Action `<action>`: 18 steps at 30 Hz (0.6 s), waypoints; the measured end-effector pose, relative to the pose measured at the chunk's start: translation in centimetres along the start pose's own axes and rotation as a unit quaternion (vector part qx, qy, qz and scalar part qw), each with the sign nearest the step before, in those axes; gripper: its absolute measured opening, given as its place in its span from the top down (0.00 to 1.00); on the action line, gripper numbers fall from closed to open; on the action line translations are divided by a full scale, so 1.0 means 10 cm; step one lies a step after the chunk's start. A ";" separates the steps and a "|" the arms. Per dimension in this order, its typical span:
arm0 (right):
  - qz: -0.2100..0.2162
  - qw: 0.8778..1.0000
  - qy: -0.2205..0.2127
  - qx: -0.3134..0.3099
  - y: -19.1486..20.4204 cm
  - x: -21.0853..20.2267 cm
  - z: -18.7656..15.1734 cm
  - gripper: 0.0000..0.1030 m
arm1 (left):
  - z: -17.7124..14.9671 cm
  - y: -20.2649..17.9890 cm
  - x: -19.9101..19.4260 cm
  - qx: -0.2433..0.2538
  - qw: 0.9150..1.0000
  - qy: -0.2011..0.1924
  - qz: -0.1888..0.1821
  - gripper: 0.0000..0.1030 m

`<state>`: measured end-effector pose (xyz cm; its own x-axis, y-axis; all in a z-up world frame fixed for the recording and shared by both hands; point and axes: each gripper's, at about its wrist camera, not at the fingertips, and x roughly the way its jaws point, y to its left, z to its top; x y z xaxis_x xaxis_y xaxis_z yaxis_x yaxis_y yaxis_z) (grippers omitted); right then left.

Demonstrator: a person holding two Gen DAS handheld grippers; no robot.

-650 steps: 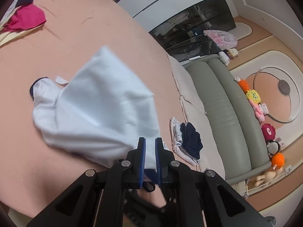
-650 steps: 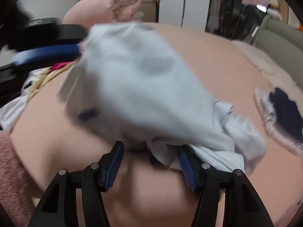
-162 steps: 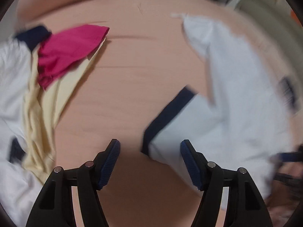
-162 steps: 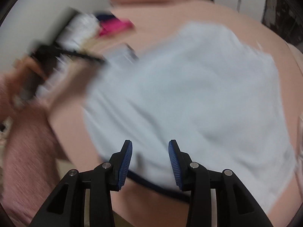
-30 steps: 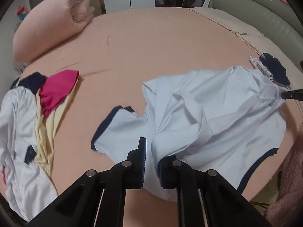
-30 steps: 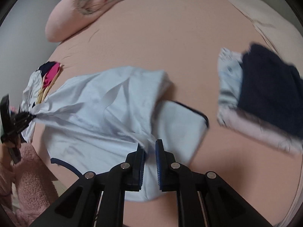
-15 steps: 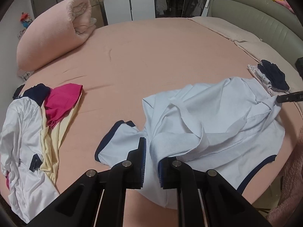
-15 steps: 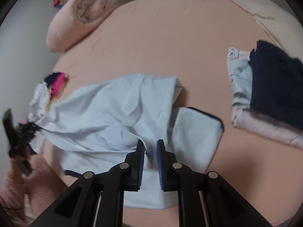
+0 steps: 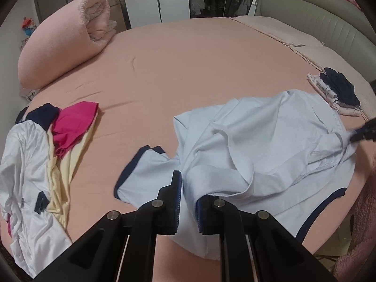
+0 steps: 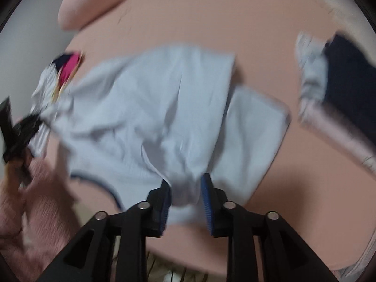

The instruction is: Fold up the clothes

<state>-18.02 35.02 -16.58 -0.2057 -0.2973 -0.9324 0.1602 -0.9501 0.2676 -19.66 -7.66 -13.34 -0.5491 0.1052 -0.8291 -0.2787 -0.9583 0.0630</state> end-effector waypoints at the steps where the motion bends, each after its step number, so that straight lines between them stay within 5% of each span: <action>1: -0.010 1.000 -0.017 0.001 0.02 -0.03 0.01 0.69 | 0.00 -0.01 0.02 -0.003 1.000 0.002 -0.001 0.90; 3: -0.005 0.999 -0.038 0.017 0.06 -0.03 0.02 0.68 | 0.01 -0.05 0.04 -0.009 1.000 0.005 -0.005 0.90; 7: -0.020 0.999 0.016 0.035 0.12 0.31 -0.09 0.68 | 0.00 -0.09 0.04 -0.007 1.000 0.009 -0.004 0.90; 18: -0.044 0.998 0.021 -0.043 0.42 0.26 -0.46 0.68 | -0.12 -0.18 0.15 0.003 0.999 0.044 -0.015 0.90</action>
<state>-13.48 30.66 -19.00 -0.1823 -0.2079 -0.9610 0.2268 -0.9599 0.1646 -19.03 -6.14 -15.36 -0.4687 0.1092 -0.8766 -0.2987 -0.9535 0.0410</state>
